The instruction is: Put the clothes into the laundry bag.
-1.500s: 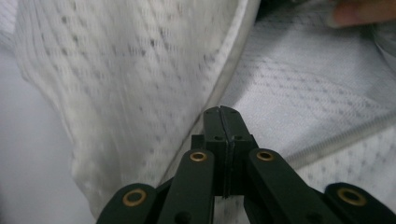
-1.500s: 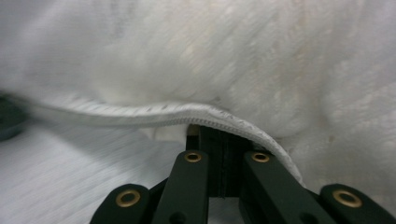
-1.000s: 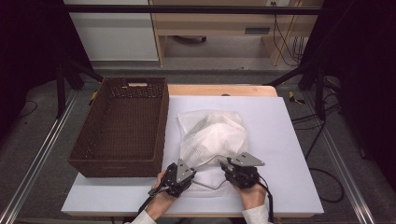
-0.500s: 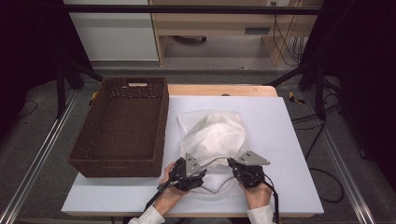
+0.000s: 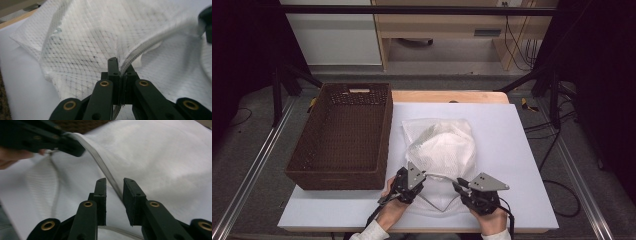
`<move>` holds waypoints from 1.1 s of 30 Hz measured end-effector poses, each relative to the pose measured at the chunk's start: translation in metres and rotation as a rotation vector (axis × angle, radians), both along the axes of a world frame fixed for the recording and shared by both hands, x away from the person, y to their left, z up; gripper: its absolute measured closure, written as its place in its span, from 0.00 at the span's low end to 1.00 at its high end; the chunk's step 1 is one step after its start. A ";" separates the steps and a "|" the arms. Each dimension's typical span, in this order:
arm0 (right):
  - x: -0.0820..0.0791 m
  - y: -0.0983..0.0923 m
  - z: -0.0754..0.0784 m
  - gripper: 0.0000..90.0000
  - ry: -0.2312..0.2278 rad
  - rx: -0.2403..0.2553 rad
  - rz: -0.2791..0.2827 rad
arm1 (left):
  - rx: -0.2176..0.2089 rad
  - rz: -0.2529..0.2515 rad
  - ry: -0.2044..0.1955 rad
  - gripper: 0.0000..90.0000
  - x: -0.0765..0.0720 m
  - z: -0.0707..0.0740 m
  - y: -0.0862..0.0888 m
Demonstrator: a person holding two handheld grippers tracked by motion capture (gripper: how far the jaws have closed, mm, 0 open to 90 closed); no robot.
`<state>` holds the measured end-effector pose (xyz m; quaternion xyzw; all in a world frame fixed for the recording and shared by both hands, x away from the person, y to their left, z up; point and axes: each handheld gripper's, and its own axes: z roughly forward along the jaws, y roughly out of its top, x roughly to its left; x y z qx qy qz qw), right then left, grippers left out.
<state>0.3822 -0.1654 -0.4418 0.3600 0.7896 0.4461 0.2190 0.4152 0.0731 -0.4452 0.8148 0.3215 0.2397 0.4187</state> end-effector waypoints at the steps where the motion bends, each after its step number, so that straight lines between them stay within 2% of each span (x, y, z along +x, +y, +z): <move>1: -0.003 0.006 0.001 0.81 -0.008 0.011 0.028 | -0.018 -0.001 -0.004 0.97 -0.002 0.003 0.003; 2: -0.004 0.013 0.000 0.81 -0.002 0.011 0.049 | -0.033 -0.005 -0.001 0.97 -0.004 0.007 0.006; 4: 0.001 0.028 -0.007 0.86 0.030 -0.037 0.057 | -0.071 -0.020 0.009 0.97 -0.008 0.011 0.010; 8: 0.035 0.047 -0.031 0.97 0.110 -0.075 0.027 | -0.107 -0.045 0.012 0.97 -0.015 0.016 0.011; 10: 0.047 0.054 -0.038 1.00 0.109 -0.084 0.005 | -0.097 -0.049 0.001 0.97 -0.017 0.016 0.008; 14: 0.071 0.060 -0.045 1.00 0.104 -0.103 -0.080 | -0.080 -0.062 0.017 0.97 -0.021 0.013 0.006; 16: 0.077 0.061 -0.045 1.00 0.103 -0.111 -0.106 | -0.077 -0.071 0.026 0.97 -0.024 0.012 0.006; 18: 0.085 0.062 -0.045 1.00 0.075 -0.140 -0.151 | -0.065 -0.075 0.030 0.97 -0.027 0.010 0.005; 19: 0.088 0.061 -0.046 1.00 0.068 -0.140 -0.165 | -0.053 -0.076 0.033 0.97 -0.027 0.008 0.004; 20: 0.089 0.061 -0.046 1.00 0.080 -0.124 -0.179 | -0.052 -0.077 0.032 0.97 -0.027 0.006 0.004; 22: 0.086 0.061 -0.044 1.00 0.086 -0.127 -0.167 | -0.054 -0.078 0.043 0.97 -0.025 0.003 0.005; 24: 0.076 0.055 -0.041 0.96 0.101 -0.101 -0.121 | -0.057 -0.075 0.051 0.97 -0.024 0.002 0.007; 27: 0.046 0.036 -0.031 0.88 0.089 -0.043 -0.041 | -0.046 -0.071 0.055 0.97 -0.025 0.001 0.011; 29: 0.025 0.017 -0.020 0.85 0.069 -0.015 -0.026 | -0.033 -0.076 0.063 0.96 -0.026 -0.002 0.013; 30: 0.012 0.003 -0.014 0.83 0.043 0.010 -0.034 | -0.025 -0.079 0.065 0.96 -0.026 -0.003 0.013; 31: 0.007 -0.006 -0.012 0.81 0.029 0.023 -0.056 | -0.023 -0.089 0.072 0.96 -0.025 -0.005 0.013; 33: 0.000 -0.028 -0.011 0.79 0.012 0.025 -0.146 | 0.003 -0.096 0.095 0.95 -0.024 -0.011 0.012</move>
